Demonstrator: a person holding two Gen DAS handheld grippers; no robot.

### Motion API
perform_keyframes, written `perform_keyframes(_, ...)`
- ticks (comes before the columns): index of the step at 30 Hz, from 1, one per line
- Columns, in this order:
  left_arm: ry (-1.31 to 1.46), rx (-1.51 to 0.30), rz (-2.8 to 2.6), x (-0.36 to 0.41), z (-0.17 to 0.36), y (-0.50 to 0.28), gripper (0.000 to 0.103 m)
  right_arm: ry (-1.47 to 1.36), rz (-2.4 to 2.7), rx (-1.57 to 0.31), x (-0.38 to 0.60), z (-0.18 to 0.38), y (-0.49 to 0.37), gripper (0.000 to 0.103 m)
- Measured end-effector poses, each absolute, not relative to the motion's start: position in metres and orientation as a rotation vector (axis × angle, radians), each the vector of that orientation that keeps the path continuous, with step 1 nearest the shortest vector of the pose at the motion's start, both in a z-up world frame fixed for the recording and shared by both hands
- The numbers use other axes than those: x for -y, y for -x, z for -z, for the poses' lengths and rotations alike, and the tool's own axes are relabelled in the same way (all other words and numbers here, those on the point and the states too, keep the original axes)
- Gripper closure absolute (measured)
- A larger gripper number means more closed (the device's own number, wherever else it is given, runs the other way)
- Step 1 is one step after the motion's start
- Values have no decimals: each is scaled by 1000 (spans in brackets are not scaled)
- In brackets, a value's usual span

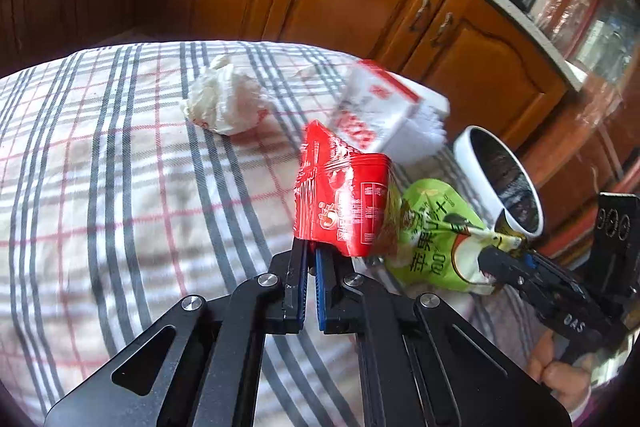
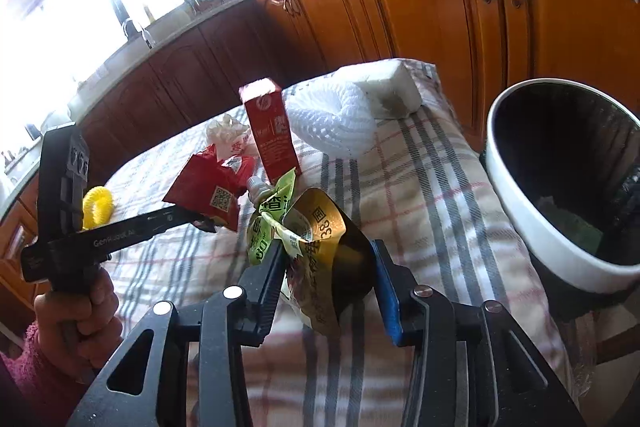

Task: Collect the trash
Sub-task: 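Grasp the red packet with the left gripper while the right grasps a gold wrapper, then carry the red packet and gold wrapper over the bin and open both grippers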

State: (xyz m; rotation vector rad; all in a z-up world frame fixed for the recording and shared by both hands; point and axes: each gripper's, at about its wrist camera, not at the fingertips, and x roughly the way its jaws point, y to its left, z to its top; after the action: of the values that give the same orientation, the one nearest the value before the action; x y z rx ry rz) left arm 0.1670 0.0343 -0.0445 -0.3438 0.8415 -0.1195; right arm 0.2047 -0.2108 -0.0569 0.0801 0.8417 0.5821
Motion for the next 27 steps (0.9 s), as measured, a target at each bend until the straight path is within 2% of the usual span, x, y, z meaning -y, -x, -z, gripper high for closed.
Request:
perform_keyframes(11, 299, -816, 245, 15, 19, -142, 101, -138, -507, -749, 259, 25, -168, 61)
perform_keyframes(27, 212, -818, 363, 88, 1, -166, 101, -190, -358, -688, 330, 9, -157, 61)
